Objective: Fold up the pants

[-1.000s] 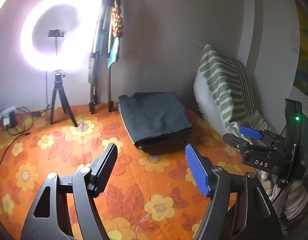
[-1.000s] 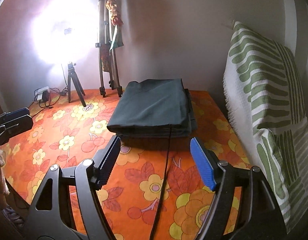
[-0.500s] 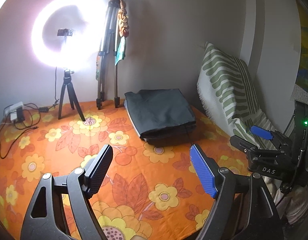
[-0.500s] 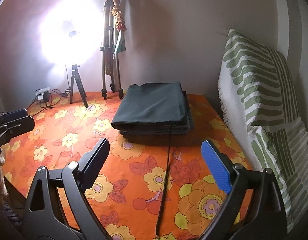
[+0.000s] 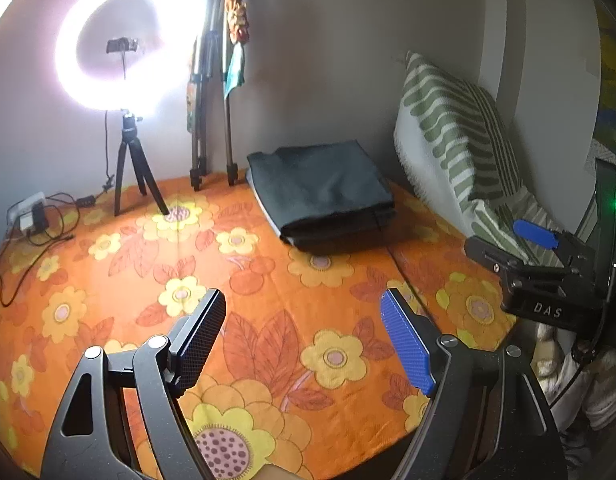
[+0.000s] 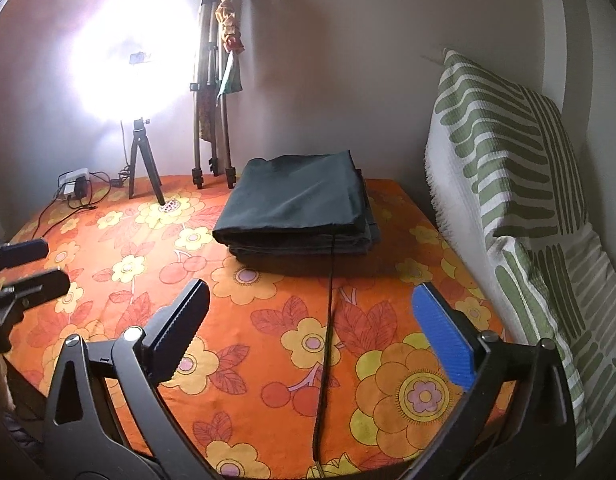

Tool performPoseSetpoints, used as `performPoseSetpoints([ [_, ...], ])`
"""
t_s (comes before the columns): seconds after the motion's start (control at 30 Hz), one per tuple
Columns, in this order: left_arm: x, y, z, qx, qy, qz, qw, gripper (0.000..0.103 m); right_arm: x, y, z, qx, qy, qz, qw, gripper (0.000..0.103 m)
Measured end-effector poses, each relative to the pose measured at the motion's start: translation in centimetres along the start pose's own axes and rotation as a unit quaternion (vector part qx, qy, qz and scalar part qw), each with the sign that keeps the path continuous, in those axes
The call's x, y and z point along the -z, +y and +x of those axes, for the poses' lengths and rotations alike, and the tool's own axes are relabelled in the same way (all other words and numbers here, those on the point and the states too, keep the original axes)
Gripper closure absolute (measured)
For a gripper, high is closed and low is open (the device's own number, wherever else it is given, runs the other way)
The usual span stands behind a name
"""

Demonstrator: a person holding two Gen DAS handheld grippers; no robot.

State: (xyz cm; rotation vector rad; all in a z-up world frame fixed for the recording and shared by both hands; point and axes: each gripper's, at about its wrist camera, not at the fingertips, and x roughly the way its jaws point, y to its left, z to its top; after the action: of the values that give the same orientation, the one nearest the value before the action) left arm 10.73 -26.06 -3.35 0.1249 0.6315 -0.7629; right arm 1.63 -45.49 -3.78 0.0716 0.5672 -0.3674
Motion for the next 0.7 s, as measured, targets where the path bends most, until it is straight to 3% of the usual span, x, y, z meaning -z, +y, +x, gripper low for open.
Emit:
performPoseSetpoints([
  [0.7,0.35,0.0,0.24,-0.025,0.005,0.003,0.9997,0.023,0.47,-0.15,0.99,-0.002,0.009,0.004,1.0,0.0],
])
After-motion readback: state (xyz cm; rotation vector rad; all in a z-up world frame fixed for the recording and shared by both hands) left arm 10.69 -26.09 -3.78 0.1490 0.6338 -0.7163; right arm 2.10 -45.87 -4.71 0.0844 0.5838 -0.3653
